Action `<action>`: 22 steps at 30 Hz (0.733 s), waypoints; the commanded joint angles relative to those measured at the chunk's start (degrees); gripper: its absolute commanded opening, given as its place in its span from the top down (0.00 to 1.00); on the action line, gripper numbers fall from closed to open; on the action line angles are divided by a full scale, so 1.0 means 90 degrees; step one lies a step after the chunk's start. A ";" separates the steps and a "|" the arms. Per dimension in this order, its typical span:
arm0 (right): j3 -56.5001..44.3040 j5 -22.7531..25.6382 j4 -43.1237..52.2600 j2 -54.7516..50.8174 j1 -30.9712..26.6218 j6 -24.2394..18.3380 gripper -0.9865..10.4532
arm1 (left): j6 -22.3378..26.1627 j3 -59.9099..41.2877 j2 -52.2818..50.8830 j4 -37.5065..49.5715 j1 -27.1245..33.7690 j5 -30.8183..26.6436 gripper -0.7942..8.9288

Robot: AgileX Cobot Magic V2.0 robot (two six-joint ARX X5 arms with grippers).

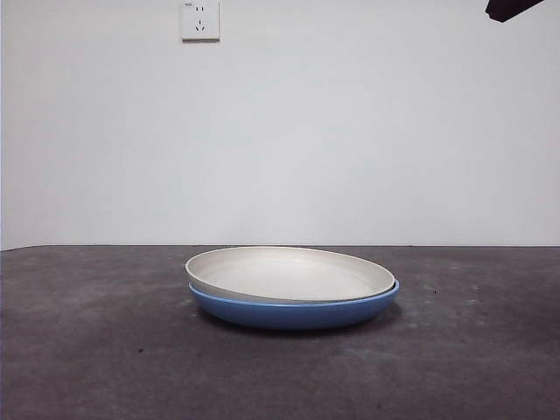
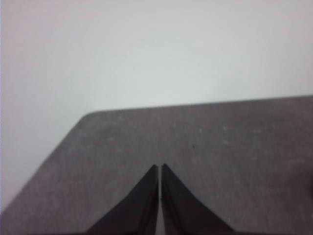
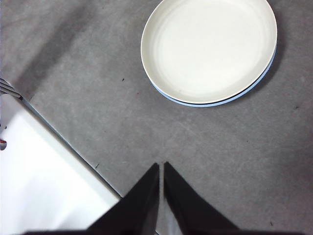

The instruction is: Pick up the white plate, put it on the blue plate, put it on desk

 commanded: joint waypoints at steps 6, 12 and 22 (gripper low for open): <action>0.0058 0.0002 0.0061 0.0032 0.0044 -0.0075 0.91 | -0.0010 -0.0590 -0.0500 -0.0015 0.0019 0.0002 0.91; 0.0058 0.0002 0.0061 0.0032 0.0044 -0.0075 0.91 | -0.0019 -0.0821 -0.0576 -0.0117 0.0017 0.0002 0.91; 0.0058 0.0002 0.0061 0.0032 0.0044 -0.0075 0.91 | -0.0017 -0.1120 -0.0576 -0.0138 0.0017 0.0002 0.91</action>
